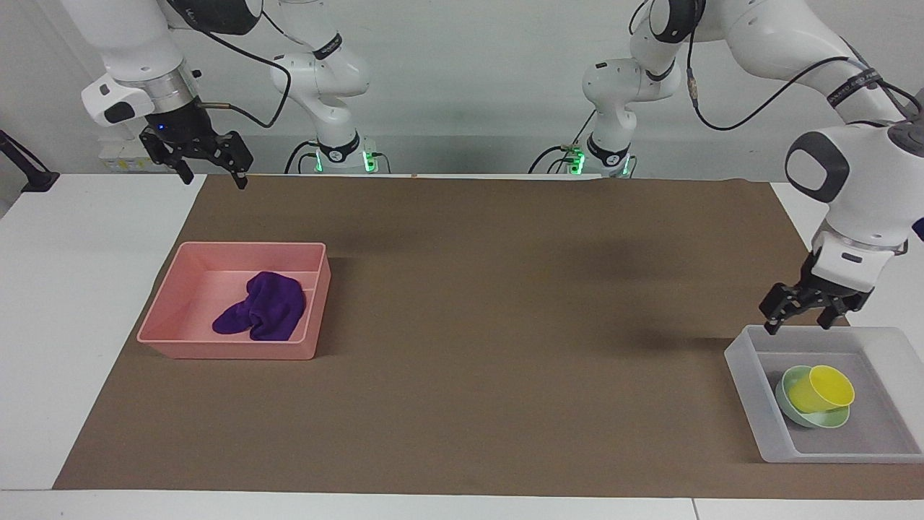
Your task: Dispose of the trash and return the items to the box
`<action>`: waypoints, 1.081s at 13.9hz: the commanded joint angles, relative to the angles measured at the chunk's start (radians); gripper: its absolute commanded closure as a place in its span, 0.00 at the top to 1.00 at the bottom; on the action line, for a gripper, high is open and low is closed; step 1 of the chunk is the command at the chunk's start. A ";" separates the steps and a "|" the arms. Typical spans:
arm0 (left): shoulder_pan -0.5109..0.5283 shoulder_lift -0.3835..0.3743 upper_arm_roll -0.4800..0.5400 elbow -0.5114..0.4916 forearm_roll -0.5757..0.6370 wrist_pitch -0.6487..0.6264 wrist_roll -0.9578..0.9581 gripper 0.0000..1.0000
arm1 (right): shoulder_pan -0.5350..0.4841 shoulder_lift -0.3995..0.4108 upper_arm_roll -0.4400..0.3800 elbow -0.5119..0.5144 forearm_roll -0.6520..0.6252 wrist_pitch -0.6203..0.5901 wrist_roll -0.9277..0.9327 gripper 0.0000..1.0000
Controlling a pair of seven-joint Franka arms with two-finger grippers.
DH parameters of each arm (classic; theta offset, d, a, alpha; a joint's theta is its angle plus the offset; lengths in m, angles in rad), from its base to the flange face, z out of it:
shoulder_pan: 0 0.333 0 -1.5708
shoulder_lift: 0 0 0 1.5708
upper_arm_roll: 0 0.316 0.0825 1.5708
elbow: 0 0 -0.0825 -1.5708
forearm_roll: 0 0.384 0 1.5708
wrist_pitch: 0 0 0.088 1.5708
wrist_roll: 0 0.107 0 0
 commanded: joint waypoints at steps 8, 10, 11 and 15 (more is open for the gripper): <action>-0.083 -0.215 0.015 -0.041 -0.007 -0.299 0.012 1.00 | -0.015 -0.026 0.007 -0.031 -0.003 0.010 -0.023 1.00; -0.076 -0.227 0.015 -0.041 -0.021 -0.338 0.014 1.00 | -0.015 -0.026 0.006 -0.031 -0.002 0.010 -0.023 1.00; -0.073 -0.232 0.015 -0.036 -0.032 -0.359 0.014 1.00 | -0.015 -0.026 0.007 -0.031 -0.002 0.010 -0.023 1.00; -0.079 -0.269 0.021 -0.065 -0.034 -0.402 0.011 1.00 | -0.015 -0.024 0.006 -0.031 -0.003 0.009 -0.023 1.00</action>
